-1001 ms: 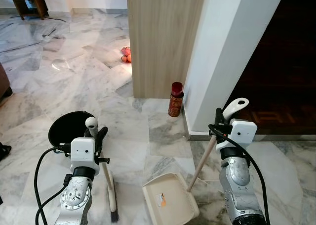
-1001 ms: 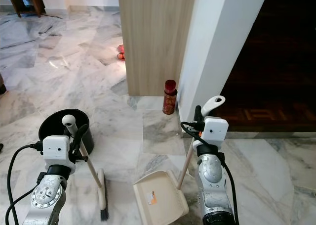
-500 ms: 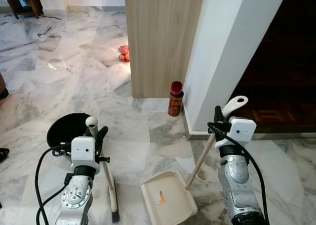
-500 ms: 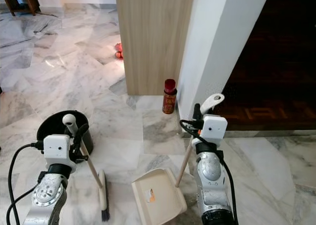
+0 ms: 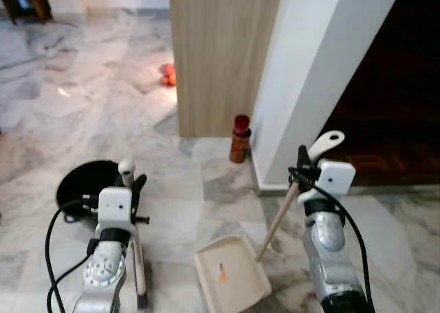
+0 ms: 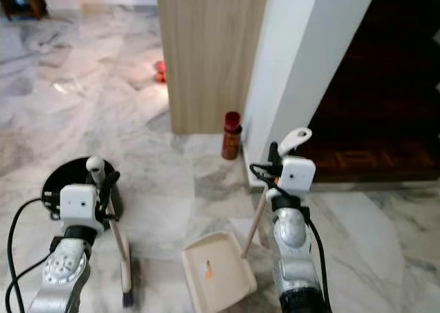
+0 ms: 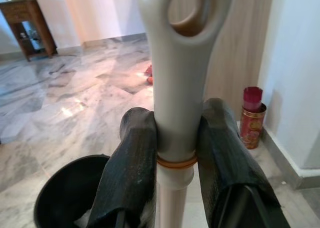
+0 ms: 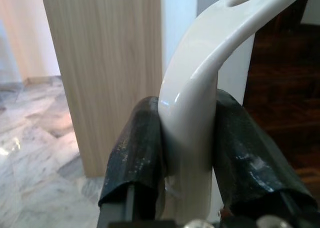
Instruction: Sweep floor
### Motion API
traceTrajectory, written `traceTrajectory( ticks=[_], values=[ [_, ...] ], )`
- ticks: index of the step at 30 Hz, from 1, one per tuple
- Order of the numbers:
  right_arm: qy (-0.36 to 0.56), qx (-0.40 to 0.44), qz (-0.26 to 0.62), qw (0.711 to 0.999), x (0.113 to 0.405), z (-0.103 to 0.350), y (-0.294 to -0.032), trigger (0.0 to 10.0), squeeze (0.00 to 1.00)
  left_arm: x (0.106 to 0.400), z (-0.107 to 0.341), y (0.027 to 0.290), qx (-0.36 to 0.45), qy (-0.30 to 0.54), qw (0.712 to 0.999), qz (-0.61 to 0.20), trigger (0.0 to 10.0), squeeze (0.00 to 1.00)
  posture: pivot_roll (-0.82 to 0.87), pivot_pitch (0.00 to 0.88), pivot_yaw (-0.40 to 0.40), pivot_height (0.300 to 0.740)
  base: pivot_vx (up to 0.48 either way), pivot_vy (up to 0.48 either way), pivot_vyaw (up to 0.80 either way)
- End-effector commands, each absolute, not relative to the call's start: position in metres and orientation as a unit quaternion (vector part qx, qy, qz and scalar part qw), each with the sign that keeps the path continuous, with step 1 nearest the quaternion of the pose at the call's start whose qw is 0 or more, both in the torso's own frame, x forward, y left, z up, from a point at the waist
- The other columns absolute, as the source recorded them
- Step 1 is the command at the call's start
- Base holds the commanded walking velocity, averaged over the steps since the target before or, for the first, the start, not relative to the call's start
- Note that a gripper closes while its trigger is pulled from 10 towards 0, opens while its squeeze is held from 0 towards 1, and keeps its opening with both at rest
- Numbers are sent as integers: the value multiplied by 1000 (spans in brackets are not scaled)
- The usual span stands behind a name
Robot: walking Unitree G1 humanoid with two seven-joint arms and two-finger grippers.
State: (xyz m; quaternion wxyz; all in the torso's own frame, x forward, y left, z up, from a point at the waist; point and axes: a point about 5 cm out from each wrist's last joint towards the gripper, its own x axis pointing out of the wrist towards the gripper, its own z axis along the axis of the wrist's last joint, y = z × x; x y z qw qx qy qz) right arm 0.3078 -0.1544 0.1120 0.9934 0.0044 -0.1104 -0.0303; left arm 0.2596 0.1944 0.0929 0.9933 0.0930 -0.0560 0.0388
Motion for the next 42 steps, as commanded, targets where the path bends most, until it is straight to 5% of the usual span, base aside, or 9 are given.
traceTrajectory(
  ticks=[1, 42],
  values=[
    [-116, 2, -37, 993, 308, 114, -159, 10000, 0, 262, 98, 190, 93, -73, 992, 35, 10000, 0, 84, 81, -43, 740, 0, 0, -800],
    [-114, 2, -39, 993, 305, 108, -157, 10000, 0, 265, 98, 193, 91, -77, 993, 26, 10000, 0, 83, 0, -23, 740, 0, -31, -800]
  ],
)
